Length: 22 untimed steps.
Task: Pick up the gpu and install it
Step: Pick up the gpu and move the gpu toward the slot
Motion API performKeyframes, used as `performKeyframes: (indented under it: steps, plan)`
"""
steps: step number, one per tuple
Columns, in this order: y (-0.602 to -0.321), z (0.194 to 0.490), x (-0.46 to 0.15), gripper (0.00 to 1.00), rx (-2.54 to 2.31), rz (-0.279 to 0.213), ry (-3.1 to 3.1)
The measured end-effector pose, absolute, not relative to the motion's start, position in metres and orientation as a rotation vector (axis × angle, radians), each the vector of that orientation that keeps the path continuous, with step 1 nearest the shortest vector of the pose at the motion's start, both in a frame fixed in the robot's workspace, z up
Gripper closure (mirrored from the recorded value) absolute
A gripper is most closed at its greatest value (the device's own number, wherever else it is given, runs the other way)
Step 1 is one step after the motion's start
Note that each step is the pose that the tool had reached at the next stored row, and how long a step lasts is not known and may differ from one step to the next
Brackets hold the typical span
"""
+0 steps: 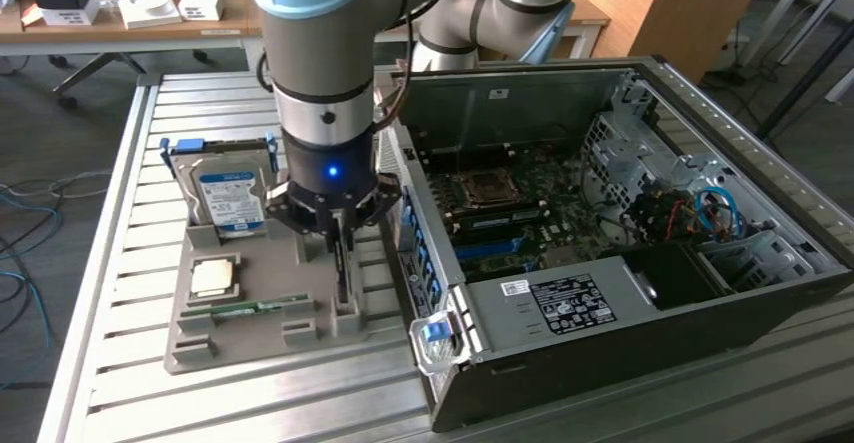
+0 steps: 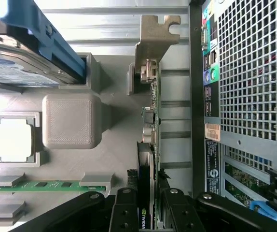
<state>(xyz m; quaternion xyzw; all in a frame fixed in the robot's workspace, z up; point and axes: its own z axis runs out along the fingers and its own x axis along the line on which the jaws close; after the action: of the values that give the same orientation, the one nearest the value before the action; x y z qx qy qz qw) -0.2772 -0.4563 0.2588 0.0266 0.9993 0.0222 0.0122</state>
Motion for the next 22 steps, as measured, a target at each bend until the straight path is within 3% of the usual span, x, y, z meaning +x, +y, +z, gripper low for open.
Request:
performKeyframes:
  steps: [22]
  plan:
    - [-0.456,0.354,-0.277,0.74,0.083,0.069,3.115]
